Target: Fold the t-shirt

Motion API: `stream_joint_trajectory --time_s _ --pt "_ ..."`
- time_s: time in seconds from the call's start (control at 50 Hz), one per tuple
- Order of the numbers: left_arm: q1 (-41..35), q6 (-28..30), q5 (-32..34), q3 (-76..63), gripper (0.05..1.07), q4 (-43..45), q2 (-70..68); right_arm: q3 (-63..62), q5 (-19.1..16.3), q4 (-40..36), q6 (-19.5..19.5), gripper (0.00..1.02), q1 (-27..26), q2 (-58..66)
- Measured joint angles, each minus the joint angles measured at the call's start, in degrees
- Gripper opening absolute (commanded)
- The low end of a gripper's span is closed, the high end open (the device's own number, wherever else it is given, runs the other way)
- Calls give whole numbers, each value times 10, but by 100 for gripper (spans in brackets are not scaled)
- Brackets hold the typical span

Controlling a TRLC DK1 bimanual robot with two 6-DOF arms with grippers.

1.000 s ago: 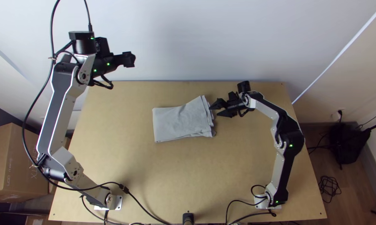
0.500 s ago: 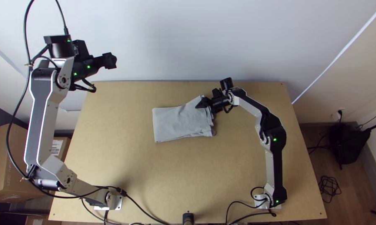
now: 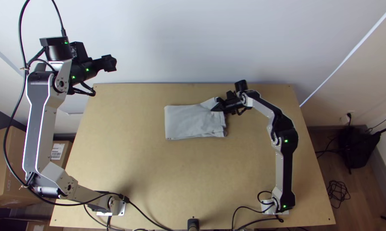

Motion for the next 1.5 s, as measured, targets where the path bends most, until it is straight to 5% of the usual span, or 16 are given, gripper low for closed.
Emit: stream_joint_trajectory --time_s 0.48,0.92,0.96,1.04,1.06,1.3,1.5 --pt "0 0 0 -4 103 0 0 -7 57 73 63 2 -248 -4" --pt "-3 0 2 -4 103 2 0 -7 70 71 56 3 -447 -11" --pt "-4 0 3 -4 103 3 0 -7 72 63 47 19 -458 -14" --pt "-4 0 3 -4 103 3 0 -7 74 43 21 86 -476 -19" --pt "-4 0 3 -4 103 3 0 -7 76 34 11 96 -479 -22" --pt "-4 0 3 -4 103 2 -1 -15 105 -22 -89 98 -482 -76" --pt "4 0 3 -4 103 2 -17 -15 188 -3 -151 98 -459 -170"
